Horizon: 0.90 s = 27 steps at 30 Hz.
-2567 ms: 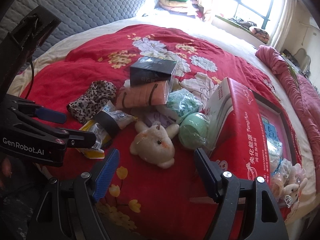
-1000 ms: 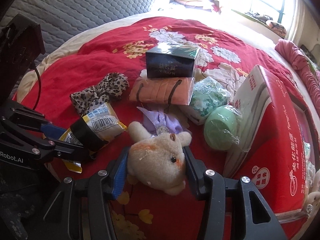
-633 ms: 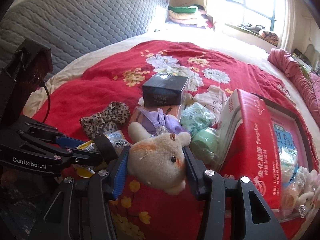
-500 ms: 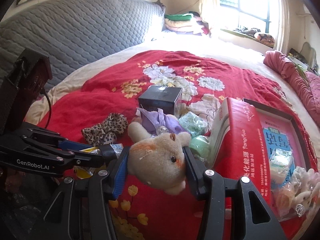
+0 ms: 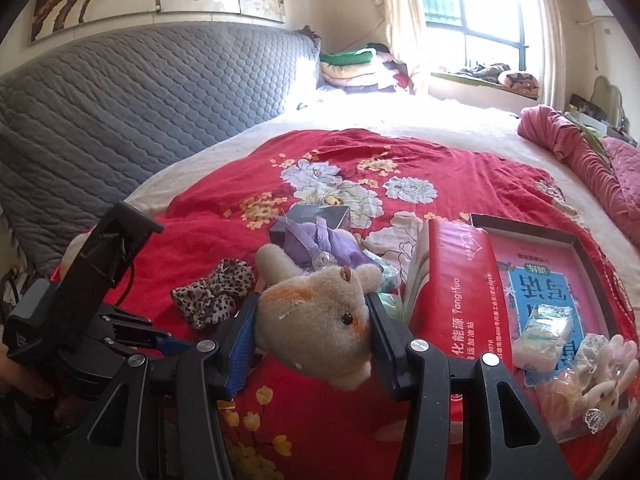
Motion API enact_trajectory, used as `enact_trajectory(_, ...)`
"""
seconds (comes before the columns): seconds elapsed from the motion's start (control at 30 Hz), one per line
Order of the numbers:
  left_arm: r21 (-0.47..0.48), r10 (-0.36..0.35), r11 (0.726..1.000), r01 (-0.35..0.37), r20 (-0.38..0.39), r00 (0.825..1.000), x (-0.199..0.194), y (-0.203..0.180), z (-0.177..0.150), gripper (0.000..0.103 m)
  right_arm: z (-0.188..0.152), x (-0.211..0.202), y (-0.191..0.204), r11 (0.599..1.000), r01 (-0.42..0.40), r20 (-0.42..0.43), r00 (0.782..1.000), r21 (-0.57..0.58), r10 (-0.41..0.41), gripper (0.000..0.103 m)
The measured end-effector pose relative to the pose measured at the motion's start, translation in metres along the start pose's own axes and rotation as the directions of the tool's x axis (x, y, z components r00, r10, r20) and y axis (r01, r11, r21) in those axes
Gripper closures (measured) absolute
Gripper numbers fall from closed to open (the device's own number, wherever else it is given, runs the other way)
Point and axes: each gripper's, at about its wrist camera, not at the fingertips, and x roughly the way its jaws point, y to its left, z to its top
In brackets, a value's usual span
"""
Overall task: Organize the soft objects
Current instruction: 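Carry the snack bag in the left tool and teddy bear in the right tool over the pink tray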
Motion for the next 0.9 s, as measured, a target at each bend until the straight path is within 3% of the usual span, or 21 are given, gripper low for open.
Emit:
enact_trajectory(0.23,-0.006,0.043,0.999,-0.043,-0.041,0.998,0.02,-0.014,0.01,0.069,0.002,-0.007,-0.007,1.0,0.008,0.027,1.0,0.027,-0.008,0.05)
enact_trajectory(0.4,0.013,0.065,0.998,-0.065,-0.011,0.998,0.024,-0.024,0.012,0.071,0.002,-0.012,-0.015,0.998,0.013,0.047,0.999,0.055,-0.015,0.05)
enact_trajectory(0.53,-0.016,0.001,1.0,-0.001,0.015,1.0,0.015,-0.025,0.01,0.072,0.004,-0.017,-0.021,0.997,0.018,0.069,0.997,0.071,-0.023,0.05)
enact_trajectory(0.9,-0.003,-0.02,1.0,0.02,0.143,0.99,-0.047,-0.037,0.021,0.072,0.01,-0.04,-0.028,0.996,0.035,0.149,0.988,0.077,-0.046,0.05)
